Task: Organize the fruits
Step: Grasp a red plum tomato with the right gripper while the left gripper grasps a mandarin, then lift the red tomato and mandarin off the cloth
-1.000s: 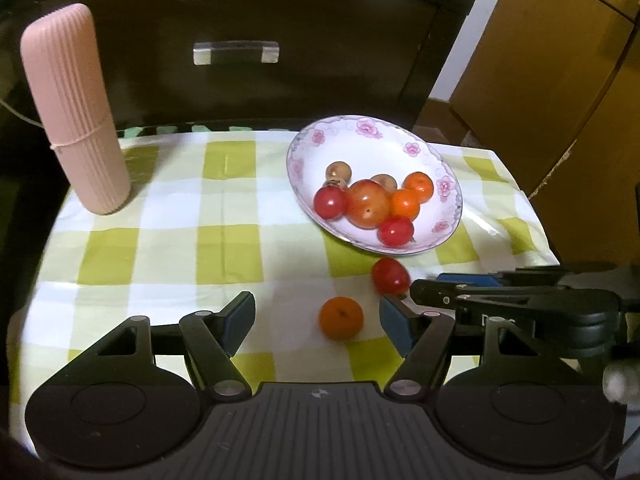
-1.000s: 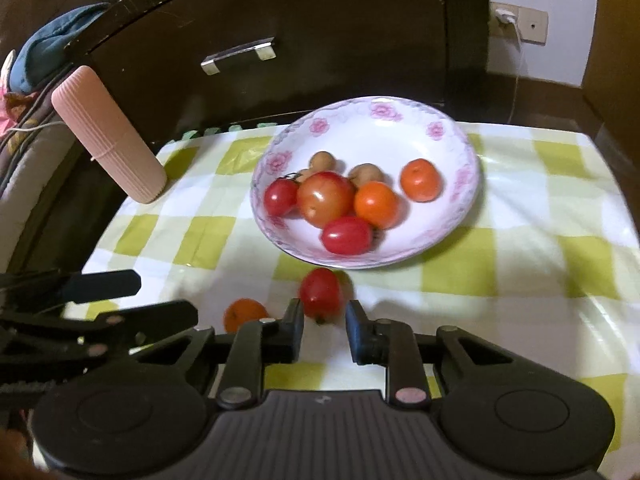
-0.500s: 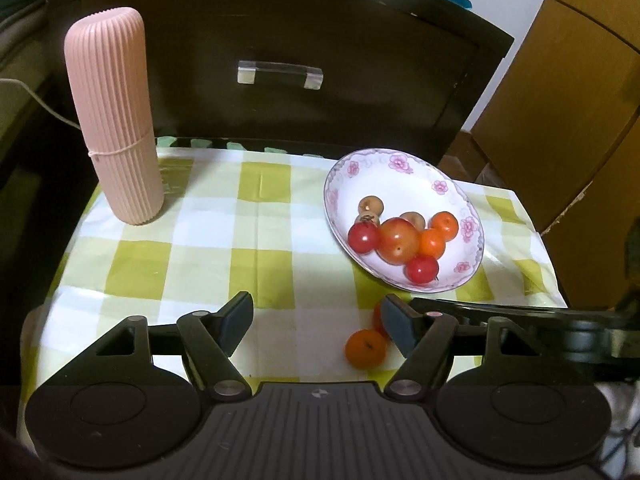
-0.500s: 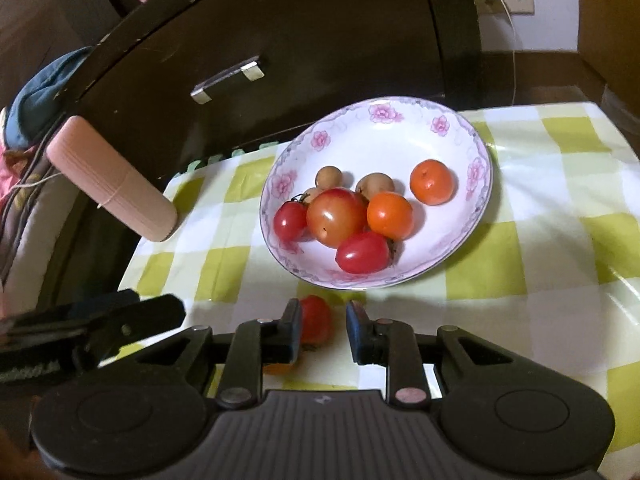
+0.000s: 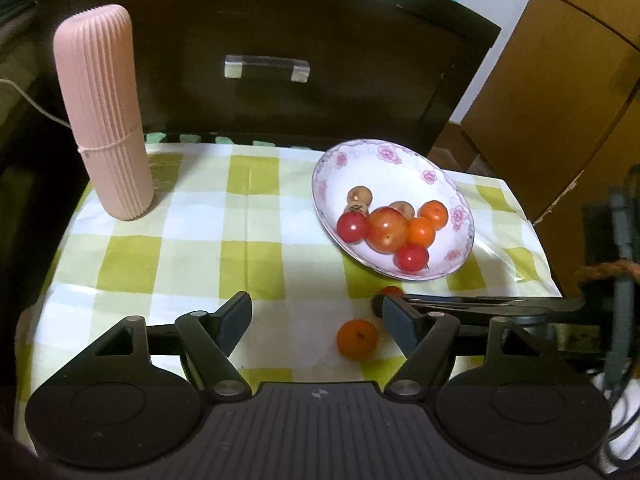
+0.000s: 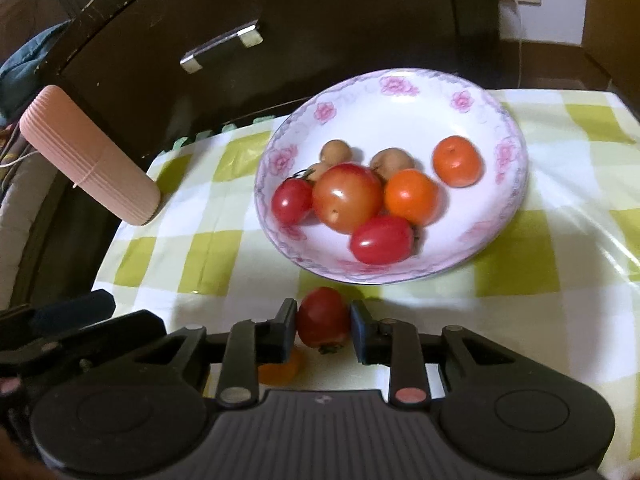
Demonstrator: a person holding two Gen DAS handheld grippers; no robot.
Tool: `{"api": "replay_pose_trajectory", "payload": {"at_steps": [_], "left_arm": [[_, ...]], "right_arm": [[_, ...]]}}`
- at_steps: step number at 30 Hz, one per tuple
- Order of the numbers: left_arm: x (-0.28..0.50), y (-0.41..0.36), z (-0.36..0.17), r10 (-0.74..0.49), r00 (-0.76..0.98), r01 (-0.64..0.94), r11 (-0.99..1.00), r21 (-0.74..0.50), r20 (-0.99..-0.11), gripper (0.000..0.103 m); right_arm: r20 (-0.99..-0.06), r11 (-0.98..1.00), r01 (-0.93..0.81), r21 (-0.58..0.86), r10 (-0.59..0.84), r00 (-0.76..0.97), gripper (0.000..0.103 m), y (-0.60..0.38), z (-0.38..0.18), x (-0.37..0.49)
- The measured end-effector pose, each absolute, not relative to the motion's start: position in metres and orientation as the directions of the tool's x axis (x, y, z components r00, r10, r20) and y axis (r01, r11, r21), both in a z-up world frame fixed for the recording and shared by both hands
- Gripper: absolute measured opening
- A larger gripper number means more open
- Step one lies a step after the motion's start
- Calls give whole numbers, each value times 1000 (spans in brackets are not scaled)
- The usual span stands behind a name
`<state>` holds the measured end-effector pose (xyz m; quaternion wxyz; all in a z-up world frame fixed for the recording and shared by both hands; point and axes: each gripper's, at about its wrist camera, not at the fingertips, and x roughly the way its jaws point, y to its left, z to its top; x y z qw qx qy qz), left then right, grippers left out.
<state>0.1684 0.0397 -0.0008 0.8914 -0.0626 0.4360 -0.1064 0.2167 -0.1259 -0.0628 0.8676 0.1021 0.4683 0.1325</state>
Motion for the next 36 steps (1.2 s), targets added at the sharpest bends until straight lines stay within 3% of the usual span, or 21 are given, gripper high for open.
{"api": "replay_pose_trajectory", "payload": {"at_steps": [10,13,20,36], "left_arm": [[184,6,-26,-296,528,156,955,-252,-796,76],[190,0,-35,-260,522,148,966,-213,-813,69],[196,-7,-51,-203,500,136,978,-155,-842,42],[187,-15,-48,-189,501,150,980,-130,-844,39]], "right_arm": [[-788,950,-133,283,309,532,27,-177,-36,172],[-785,947,-121,299,316,533,27,-186,-34,168],[-786,937,-98,334,335,519,27,-204,-41,172],[-799,940,-109,323,332,501,27,-206,-48,175]]}}
